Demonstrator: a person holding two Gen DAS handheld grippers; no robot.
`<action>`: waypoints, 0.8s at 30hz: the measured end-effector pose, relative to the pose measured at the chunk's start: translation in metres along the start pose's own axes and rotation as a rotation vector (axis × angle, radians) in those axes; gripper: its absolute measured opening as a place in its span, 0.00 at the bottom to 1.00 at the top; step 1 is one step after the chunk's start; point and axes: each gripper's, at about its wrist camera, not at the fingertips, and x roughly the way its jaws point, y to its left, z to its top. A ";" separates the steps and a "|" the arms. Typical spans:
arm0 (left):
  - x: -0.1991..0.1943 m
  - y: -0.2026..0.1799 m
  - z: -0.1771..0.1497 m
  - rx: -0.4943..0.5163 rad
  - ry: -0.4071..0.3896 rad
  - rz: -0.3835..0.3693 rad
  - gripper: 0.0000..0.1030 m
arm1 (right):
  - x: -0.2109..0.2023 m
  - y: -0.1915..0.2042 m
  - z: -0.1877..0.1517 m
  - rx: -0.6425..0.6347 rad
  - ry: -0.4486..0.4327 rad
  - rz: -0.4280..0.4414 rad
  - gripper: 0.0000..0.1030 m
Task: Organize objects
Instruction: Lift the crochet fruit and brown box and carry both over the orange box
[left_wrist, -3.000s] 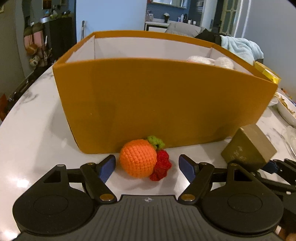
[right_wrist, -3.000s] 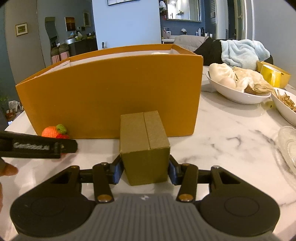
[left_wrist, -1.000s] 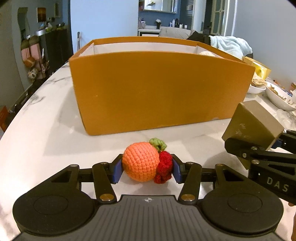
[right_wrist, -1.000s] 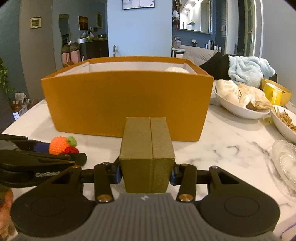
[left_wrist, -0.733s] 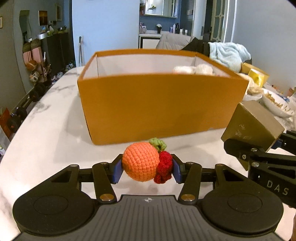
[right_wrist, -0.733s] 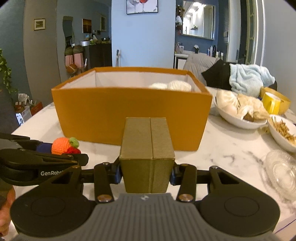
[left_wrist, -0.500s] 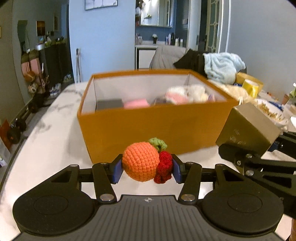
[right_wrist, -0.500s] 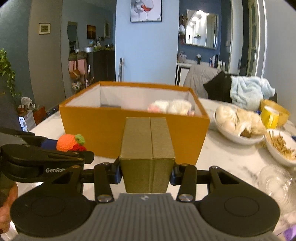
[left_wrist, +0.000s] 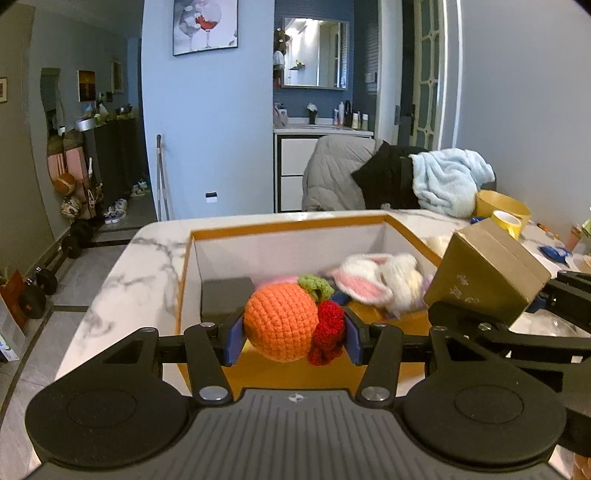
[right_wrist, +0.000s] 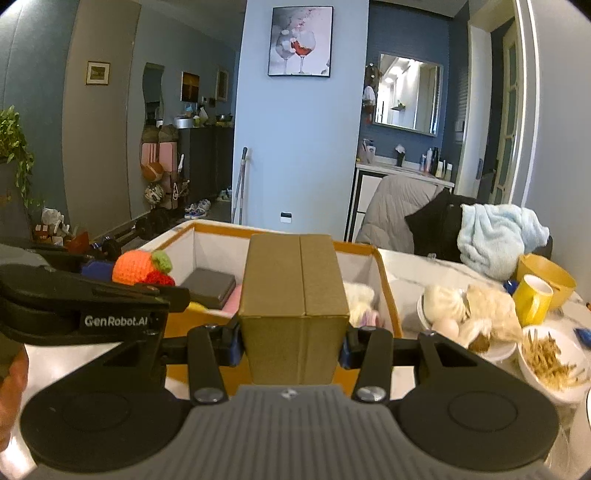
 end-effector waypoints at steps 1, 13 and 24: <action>0.004 0.002 0.005 -0.003 0.001 0.003 0.59 | 0.004 -0.001 0.004 0.000 -0.002 0.004 0.46; 0.073 0.045 0.064 -0.080 0.029 0.086 0.59 | 0.084 -0.029 0.063 0.117 0.036 0.061 0.46; 0.130 0.046 0.044 -0.087 0.161 0.105 0.59 | 0.160 -0.024 0.055 0.100 0.150 0.058 0.46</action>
